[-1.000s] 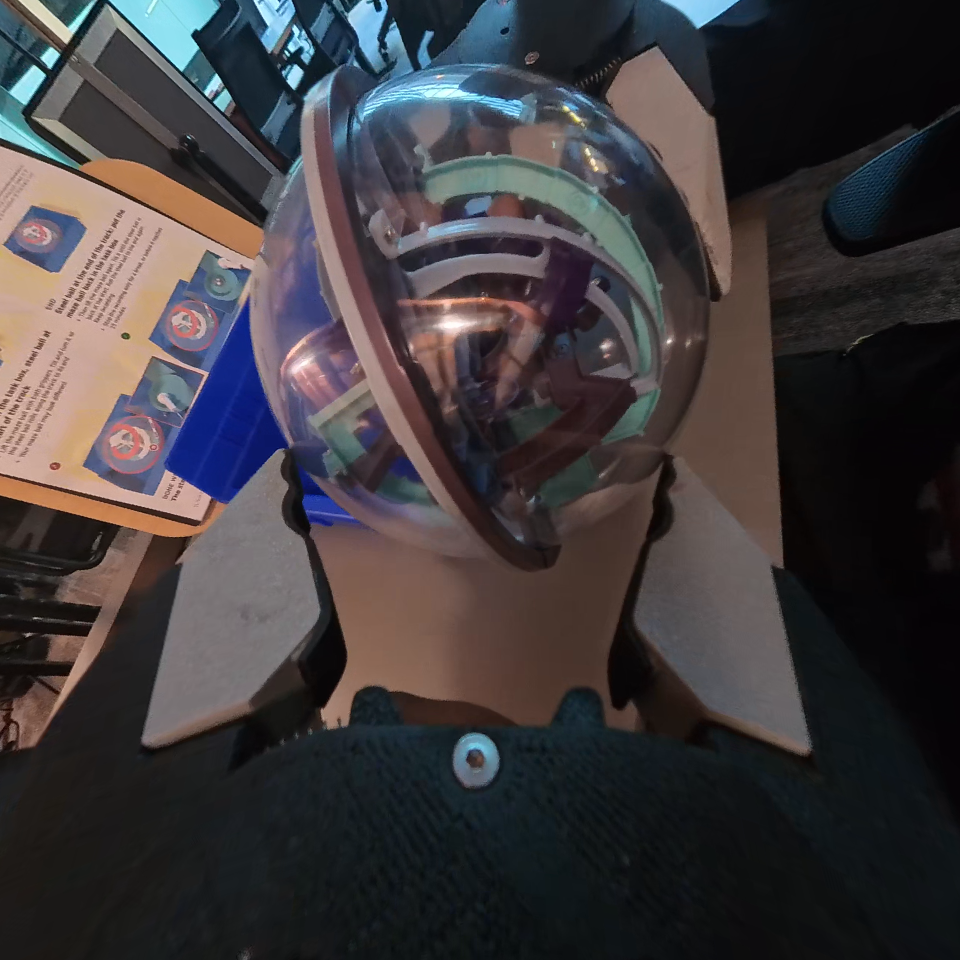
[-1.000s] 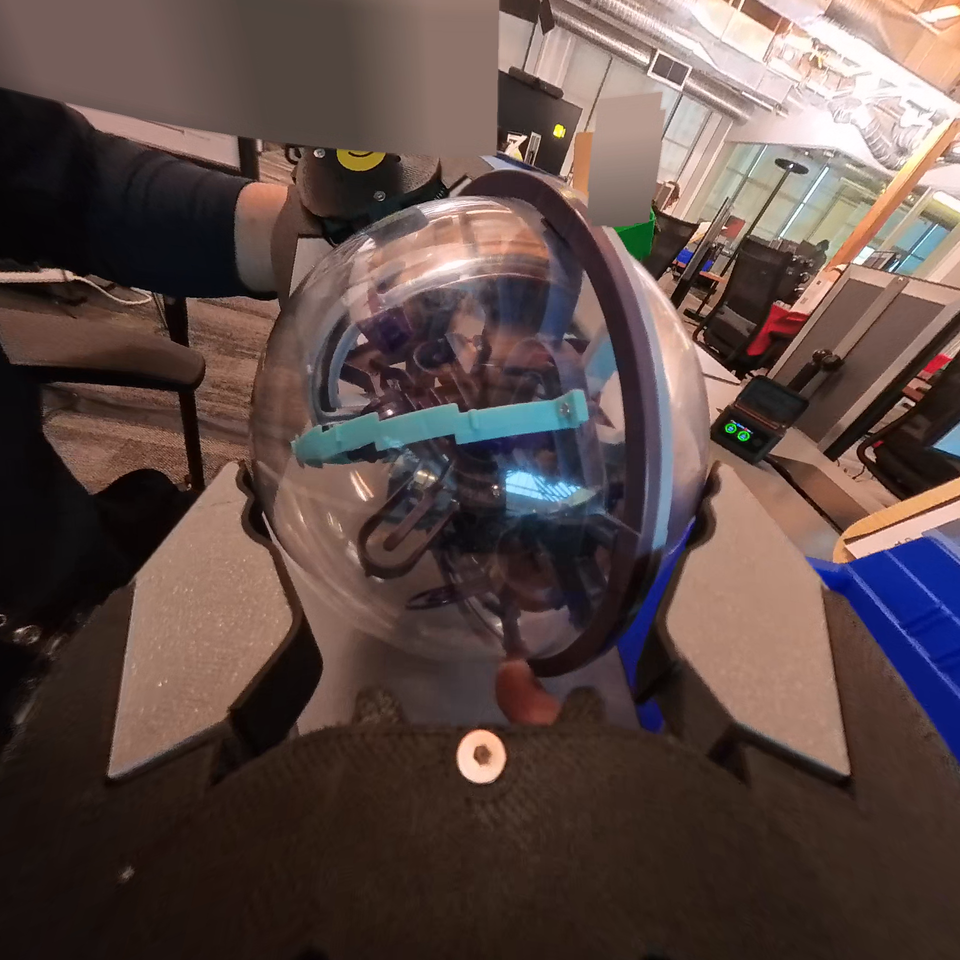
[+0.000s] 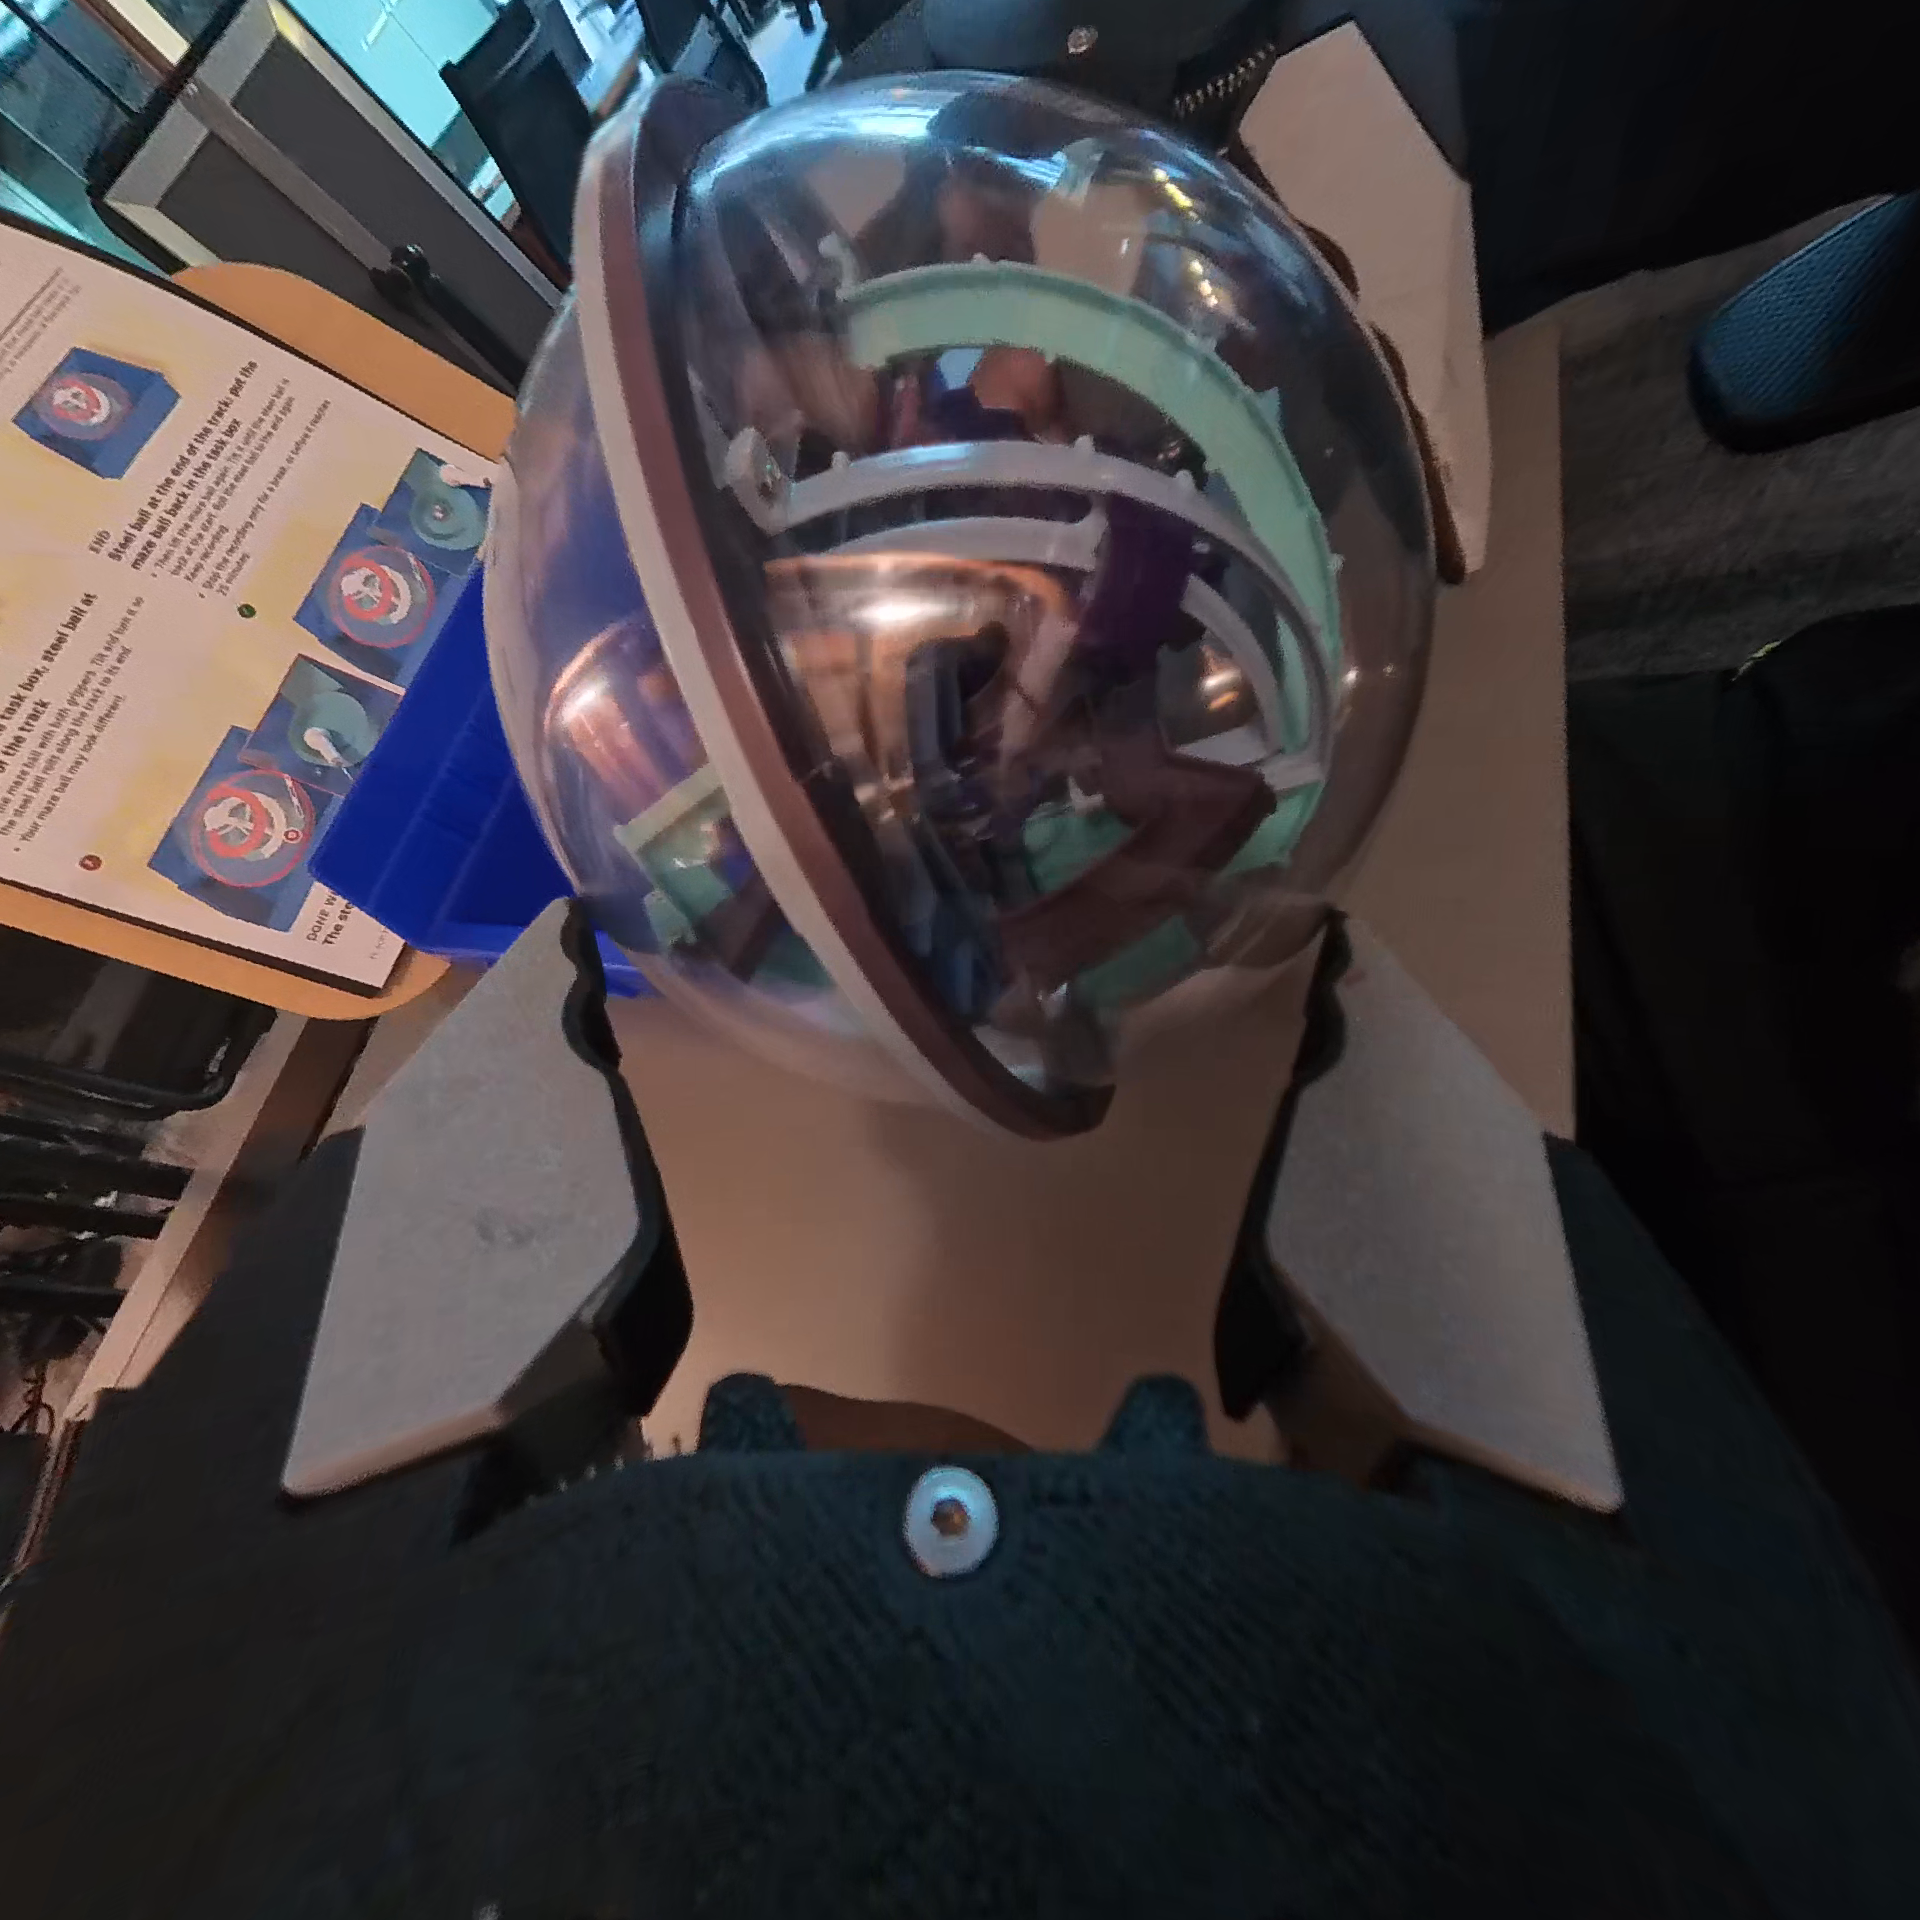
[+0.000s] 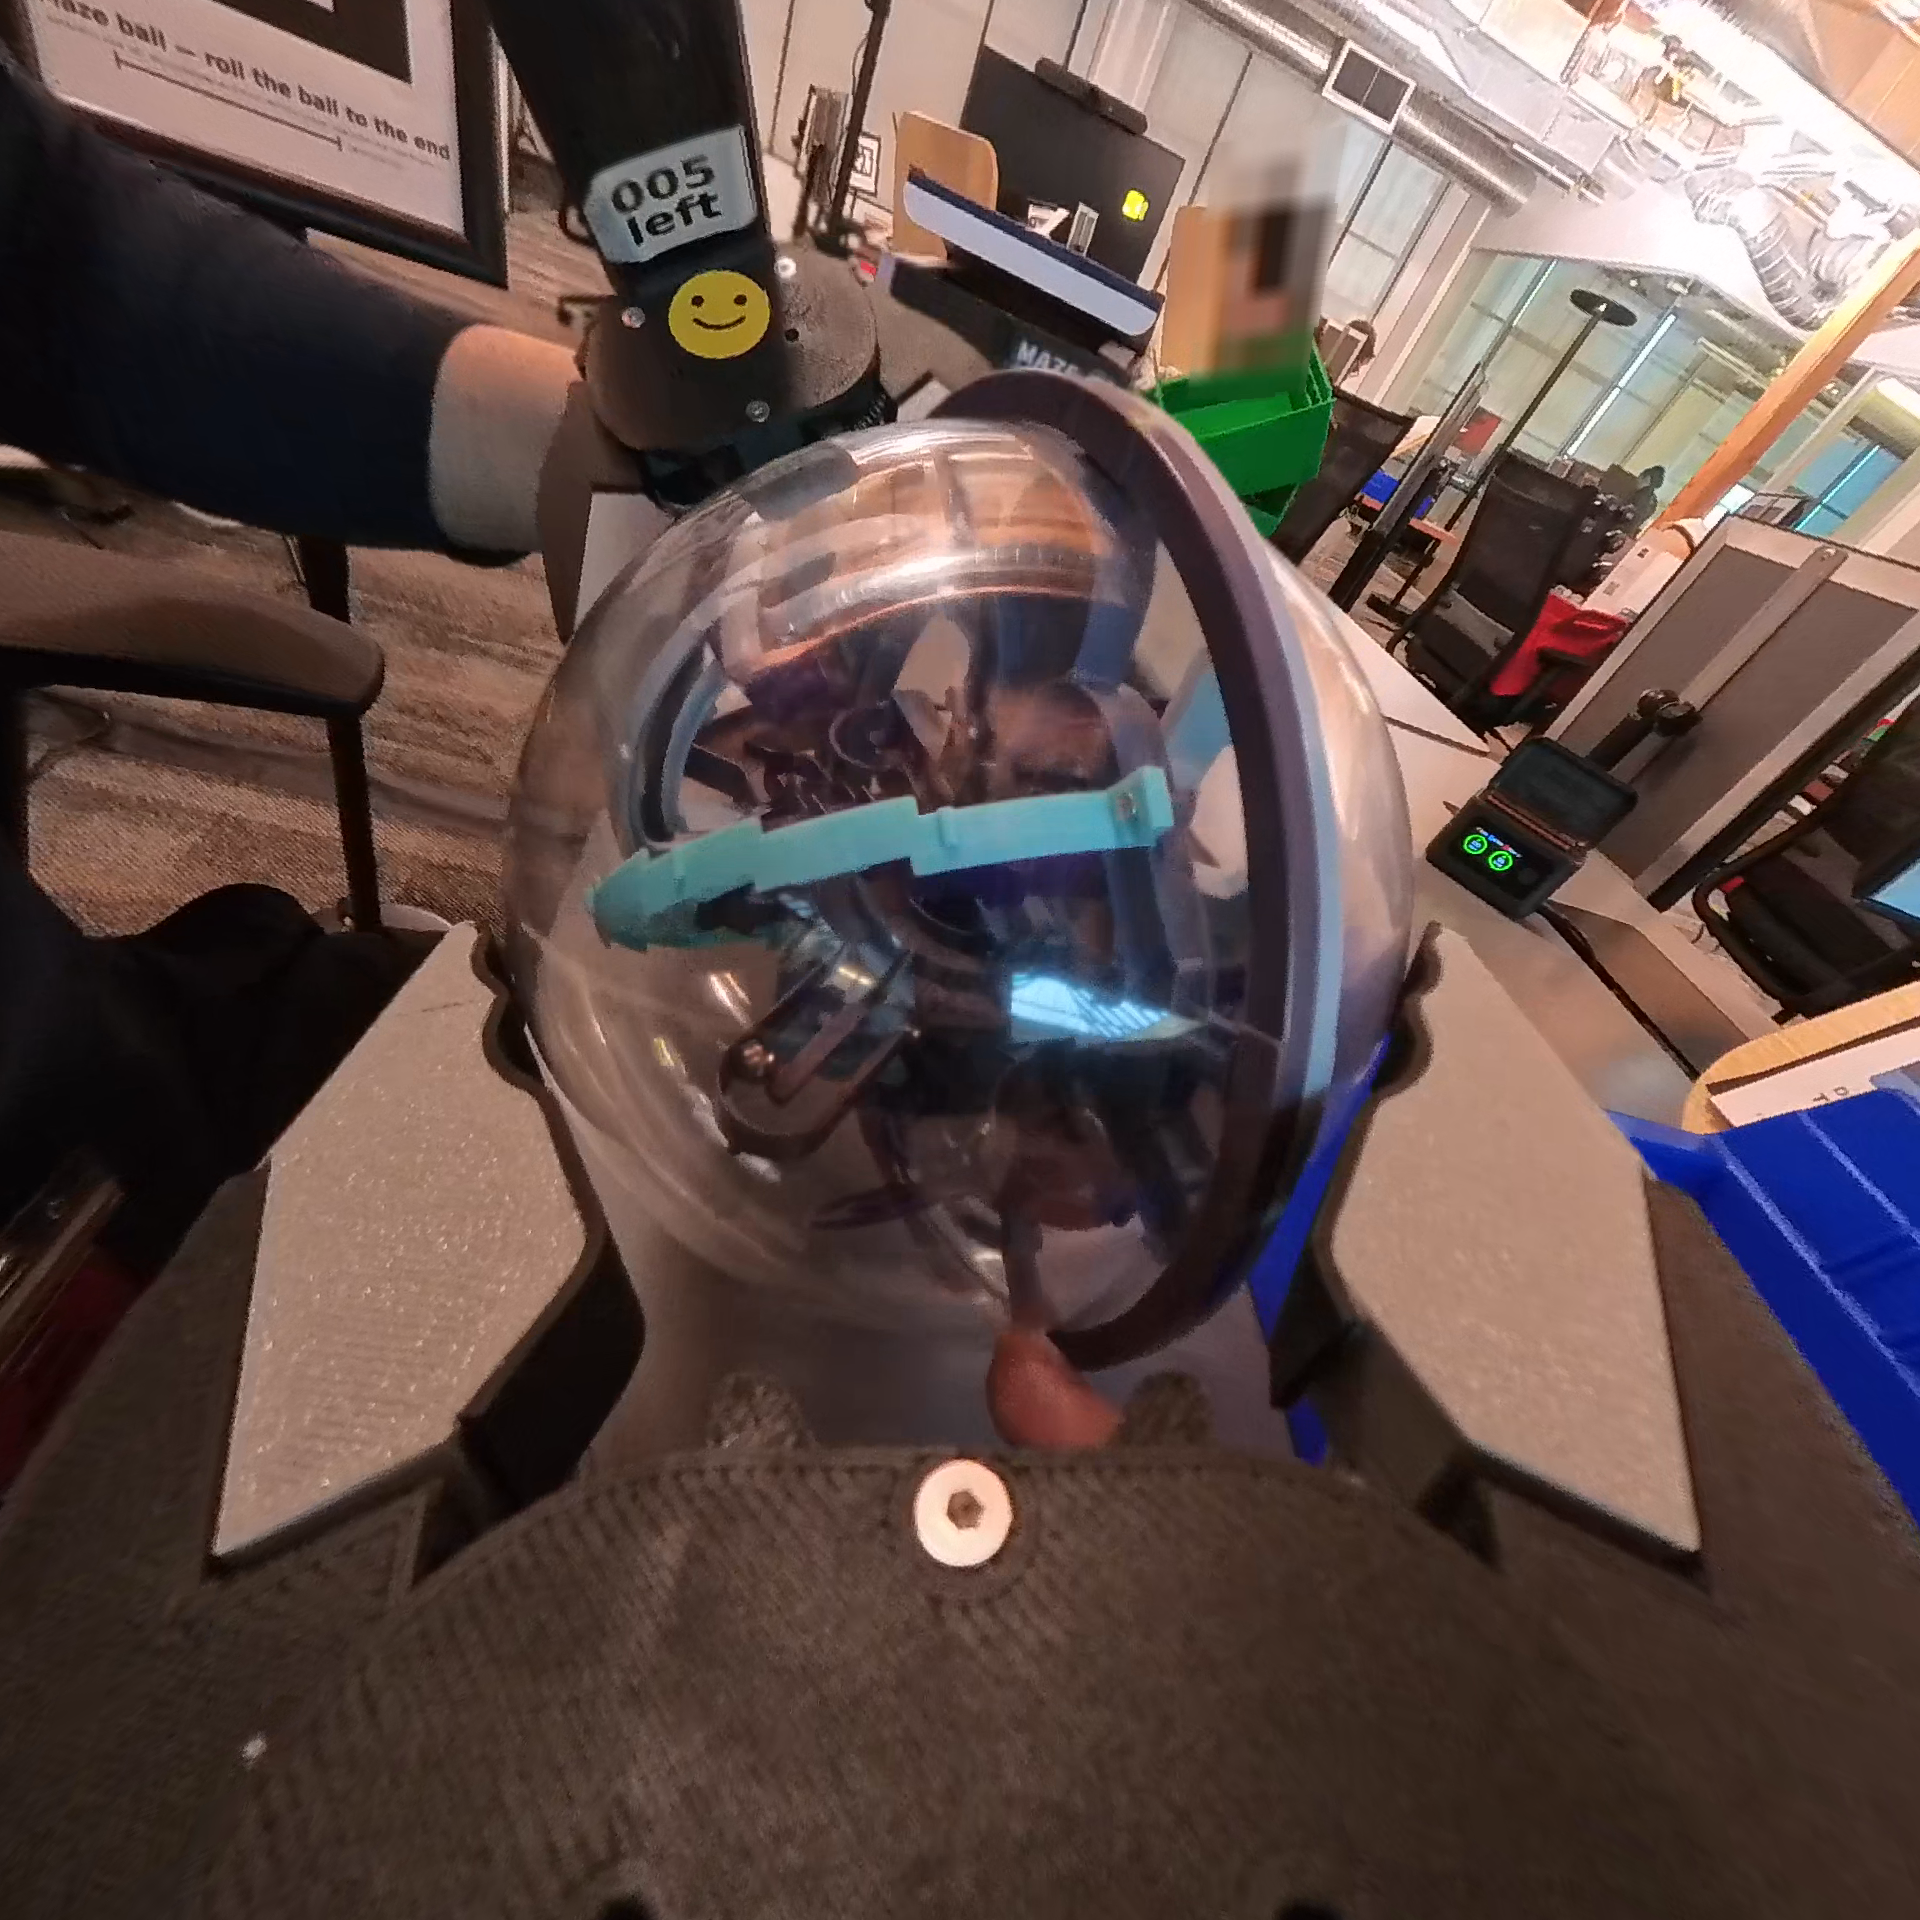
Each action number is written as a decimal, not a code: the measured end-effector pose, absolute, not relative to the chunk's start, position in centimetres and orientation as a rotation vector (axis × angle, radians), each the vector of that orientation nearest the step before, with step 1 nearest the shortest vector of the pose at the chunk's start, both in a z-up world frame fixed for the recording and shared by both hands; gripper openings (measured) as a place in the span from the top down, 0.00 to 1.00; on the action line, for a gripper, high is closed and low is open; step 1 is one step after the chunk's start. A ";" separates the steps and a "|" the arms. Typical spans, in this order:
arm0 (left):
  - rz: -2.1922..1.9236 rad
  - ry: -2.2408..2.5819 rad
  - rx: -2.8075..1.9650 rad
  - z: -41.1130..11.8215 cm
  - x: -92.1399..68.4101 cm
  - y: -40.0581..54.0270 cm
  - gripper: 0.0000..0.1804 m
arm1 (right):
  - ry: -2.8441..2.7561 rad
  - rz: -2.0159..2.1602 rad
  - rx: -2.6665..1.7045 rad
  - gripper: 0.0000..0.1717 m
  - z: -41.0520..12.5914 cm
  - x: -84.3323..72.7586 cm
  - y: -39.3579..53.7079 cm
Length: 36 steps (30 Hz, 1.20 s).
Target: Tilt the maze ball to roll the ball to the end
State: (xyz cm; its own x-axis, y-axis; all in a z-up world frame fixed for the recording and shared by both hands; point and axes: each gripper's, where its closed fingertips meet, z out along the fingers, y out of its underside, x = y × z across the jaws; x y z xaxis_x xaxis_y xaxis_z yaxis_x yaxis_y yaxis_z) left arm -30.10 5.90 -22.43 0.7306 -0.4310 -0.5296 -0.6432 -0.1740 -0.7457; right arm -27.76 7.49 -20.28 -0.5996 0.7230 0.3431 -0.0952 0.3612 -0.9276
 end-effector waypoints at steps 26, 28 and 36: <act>0.110 0.697 -1.755 -23.2 -30.9 7.0 0.28 | -1.960 1.223 -0.602 0.08 -18.7 -28.8 7.7; 0.125 0.707 -1.762 -23.2 -30.9 7.1 0.28 | -1.954 1.224 -0.597 0.08 -18.9 -28.8 7.8; 0.135 0.713 -1.758 -23.4 -30.6 7.6 0.28 | -1.945 1.234 -0.589 0.08 -19.1 -28.5 8.3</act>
State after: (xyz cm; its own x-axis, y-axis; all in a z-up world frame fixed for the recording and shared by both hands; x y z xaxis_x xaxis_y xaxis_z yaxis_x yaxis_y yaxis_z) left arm -30.62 7.59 -23.36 0.8072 -0.3922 -0.4411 -0.5260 -0.1389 -0.8391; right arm -28.45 8.34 -19.12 -0.6163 0.7079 0.3451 -0.0103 0.4308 -0.9024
